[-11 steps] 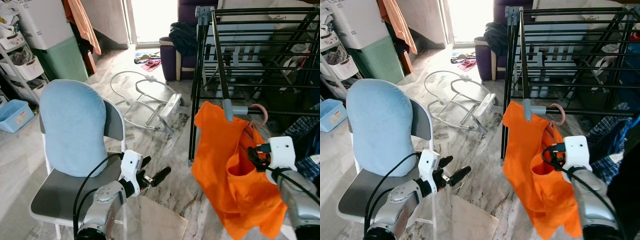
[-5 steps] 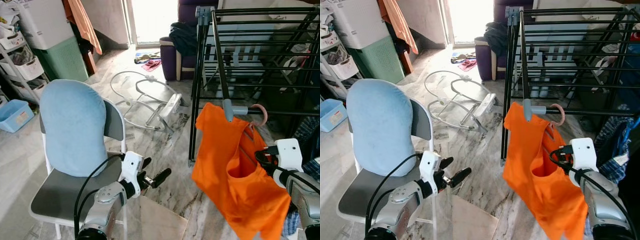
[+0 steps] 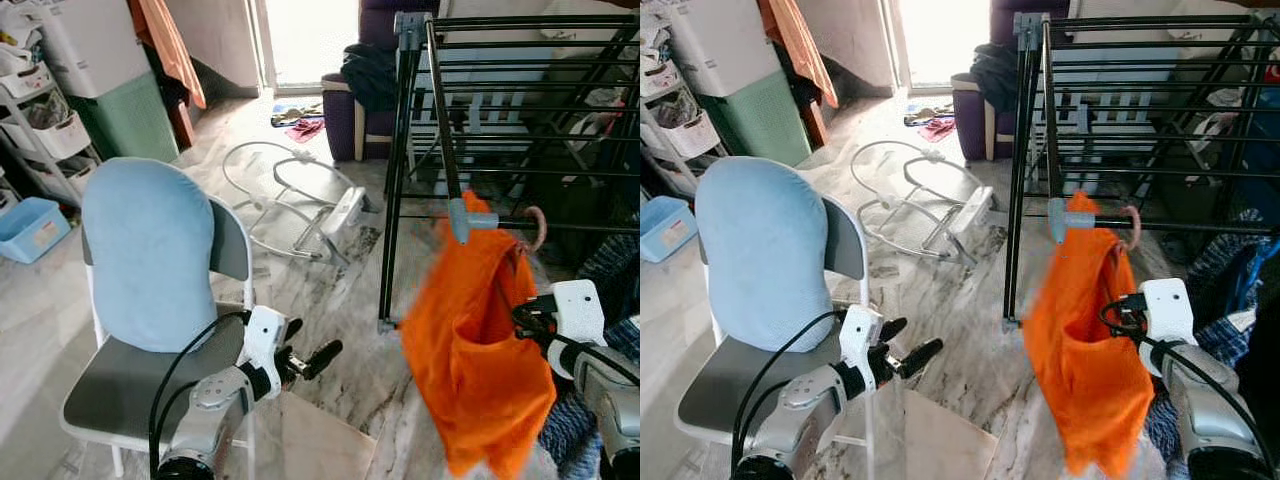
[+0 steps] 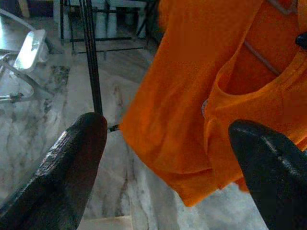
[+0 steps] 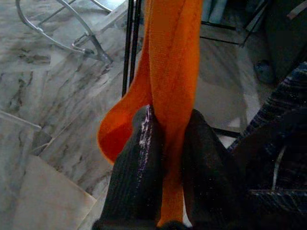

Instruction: Hang hanger

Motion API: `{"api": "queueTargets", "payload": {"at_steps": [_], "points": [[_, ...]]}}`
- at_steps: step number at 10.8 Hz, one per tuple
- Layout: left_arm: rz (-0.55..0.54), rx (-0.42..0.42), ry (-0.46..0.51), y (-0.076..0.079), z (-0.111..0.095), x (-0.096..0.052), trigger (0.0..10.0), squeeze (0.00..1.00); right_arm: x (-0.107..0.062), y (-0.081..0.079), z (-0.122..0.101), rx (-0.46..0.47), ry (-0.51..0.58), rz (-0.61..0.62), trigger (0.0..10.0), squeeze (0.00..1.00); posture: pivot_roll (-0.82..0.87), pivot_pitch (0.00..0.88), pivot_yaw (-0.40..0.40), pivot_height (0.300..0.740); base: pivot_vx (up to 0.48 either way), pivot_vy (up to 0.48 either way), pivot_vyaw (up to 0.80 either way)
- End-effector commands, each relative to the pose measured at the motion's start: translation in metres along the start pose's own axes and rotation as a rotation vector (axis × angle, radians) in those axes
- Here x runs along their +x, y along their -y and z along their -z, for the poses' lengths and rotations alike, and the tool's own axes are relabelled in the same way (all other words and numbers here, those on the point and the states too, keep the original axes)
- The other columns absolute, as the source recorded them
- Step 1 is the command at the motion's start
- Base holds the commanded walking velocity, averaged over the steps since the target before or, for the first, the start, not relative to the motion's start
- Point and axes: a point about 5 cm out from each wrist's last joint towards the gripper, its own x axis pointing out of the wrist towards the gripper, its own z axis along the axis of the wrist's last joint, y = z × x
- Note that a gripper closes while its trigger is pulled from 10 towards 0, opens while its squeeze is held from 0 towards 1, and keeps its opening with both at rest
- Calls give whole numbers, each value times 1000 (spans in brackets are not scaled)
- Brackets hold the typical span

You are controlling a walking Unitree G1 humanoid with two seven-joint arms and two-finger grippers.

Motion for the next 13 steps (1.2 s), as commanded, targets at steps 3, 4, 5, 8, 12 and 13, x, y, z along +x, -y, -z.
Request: {"api": "queueTargets", "payload": {"at_steps": [3,4,5,8,12,13], "points": [[-11,28,-13,-3,0,1,10000,0,-1,0,-6,-32,51,35,0,0,-196,0,64,740,0,0,0],[-74,68,-8,-8,-2,0,10000,0,-3,-4,-17,-60,115,48,0,0,-196,0,64,740,0,0,0],[-145,94,-18,-14,-2,0,10000,0,-7,-6,-23,-63,179,117,0,0,-194,0,60,740,0,0,0],[-237,127,-46,-20,2,-1,10000,0,-31,-29,-11,-47,313,206,0,0,-204,0,67,740,0,0,0],[-245,185,-72,-22,2,2,10000,0,-43,-71,34,2,231,167,10000,0,-236,0,82,740,0,0,0],[-252,189,-63,-22,-1,4,10000,0,-46,-81,42,27,229,170,10000,0,-236,0,82,740,0,0,0]]}}
